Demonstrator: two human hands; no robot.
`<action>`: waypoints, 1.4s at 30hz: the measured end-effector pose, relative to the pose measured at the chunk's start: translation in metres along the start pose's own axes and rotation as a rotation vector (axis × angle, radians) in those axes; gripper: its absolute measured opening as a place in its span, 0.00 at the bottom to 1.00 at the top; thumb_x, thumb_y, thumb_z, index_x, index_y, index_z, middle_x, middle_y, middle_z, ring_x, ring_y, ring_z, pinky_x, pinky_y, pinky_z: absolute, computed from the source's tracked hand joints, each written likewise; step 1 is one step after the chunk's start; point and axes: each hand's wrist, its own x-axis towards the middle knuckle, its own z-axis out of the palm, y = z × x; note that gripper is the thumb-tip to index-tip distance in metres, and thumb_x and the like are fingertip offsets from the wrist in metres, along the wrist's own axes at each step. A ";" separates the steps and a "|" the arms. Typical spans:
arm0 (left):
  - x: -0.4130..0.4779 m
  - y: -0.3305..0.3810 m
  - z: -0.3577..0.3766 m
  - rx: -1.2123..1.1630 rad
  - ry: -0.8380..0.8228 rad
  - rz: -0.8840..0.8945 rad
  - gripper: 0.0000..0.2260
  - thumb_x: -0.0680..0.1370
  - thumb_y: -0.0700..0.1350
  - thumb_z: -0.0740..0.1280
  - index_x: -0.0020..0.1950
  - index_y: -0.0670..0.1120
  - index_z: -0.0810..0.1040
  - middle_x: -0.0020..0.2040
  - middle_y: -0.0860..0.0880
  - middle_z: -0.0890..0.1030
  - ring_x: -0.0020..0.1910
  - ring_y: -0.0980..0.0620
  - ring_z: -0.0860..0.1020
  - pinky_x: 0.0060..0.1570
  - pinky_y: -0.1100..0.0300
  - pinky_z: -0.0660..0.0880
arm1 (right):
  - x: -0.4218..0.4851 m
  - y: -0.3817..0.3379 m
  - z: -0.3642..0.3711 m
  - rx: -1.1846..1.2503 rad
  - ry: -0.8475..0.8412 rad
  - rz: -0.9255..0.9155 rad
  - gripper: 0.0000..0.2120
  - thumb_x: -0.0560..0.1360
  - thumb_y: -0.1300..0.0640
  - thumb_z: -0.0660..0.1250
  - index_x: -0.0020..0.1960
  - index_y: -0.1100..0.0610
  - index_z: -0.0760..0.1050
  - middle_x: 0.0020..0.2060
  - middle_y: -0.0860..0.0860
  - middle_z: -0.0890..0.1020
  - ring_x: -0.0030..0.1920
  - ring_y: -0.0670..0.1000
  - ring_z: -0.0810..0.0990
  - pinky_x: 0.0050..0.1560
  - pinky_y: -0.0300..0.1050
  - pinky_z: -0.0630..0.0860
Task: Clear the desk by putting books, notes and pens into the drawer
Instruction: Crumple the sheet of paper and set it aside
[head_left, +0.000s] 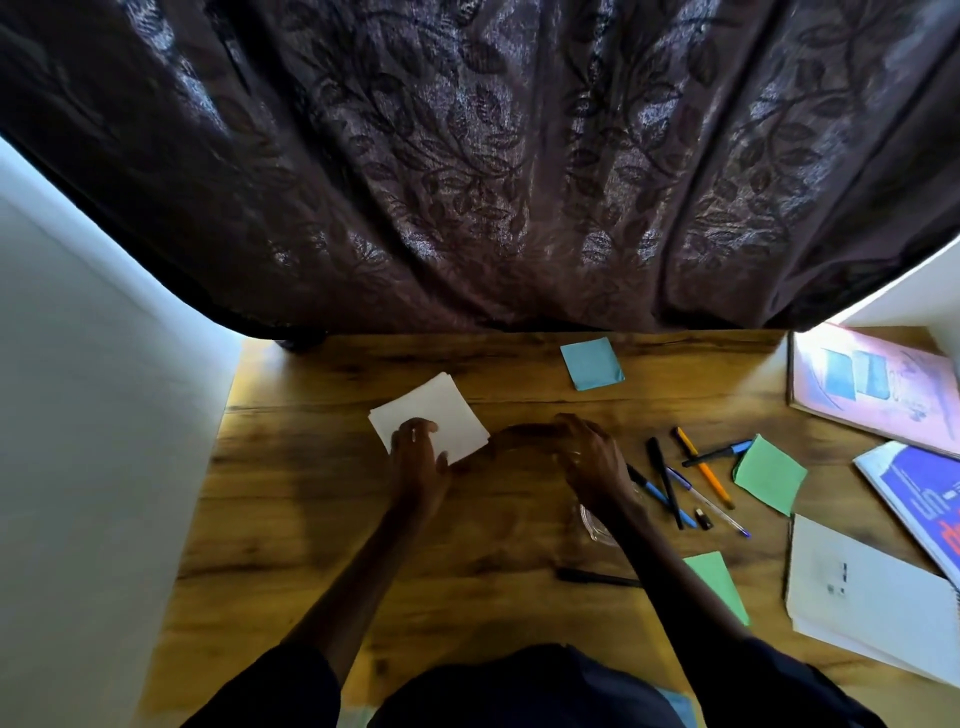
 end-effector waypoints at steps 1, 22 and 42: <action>0.003 -0.006 -0.001 0.004 0.015 -0.017 0.22 0.71 0.42 0.77 0.61 0.44 0.74 0.62 0.44 0.76 0.63 0.44 0.74 0.57 0.49 0.80 | 0.001 0.000 -0.002 -0.004 -0.004 0.015 0.27 0.75 0.60 0.72 0.72 0.54 0.70 0.66 0.55 0.77 0.64 0.56 0.77 0.58 0.47 0.76; 0.092 -0.045 -0.035 0.388 -0.301 -0.205 0.35 0.78 0.54 0.70 0.78 0.42 0.59 0.78 0.39 0.61 0.76 0.37 0.60 0.73 0.42 0.62 | 0.021 -0.102 0.103 -0.177 -0.313 -0.178 0.23 0.80 0.61 0.64 0.74 0.62 0.66 0.70 0.59 0.73 0.69 0.61 0.73 0.70 0.57 0.70; 0.089 -0.032 -0.048 0.158 -0.349 -0.295 0.38 0.76 0.47 0.75 0.78 0.38 0.58 0.76 0.37 0.63 0.76 0.37 0.61 0.72 0.43 0.66 | 0.020 -0.087 0.110 -0.137 -0.244 -0.202 0.21 0.77 0.59 0.70 0.68 0.60 0.72 0.66 0.57 0.76 0.65 0.62 0.78 0.59 0.60 0.80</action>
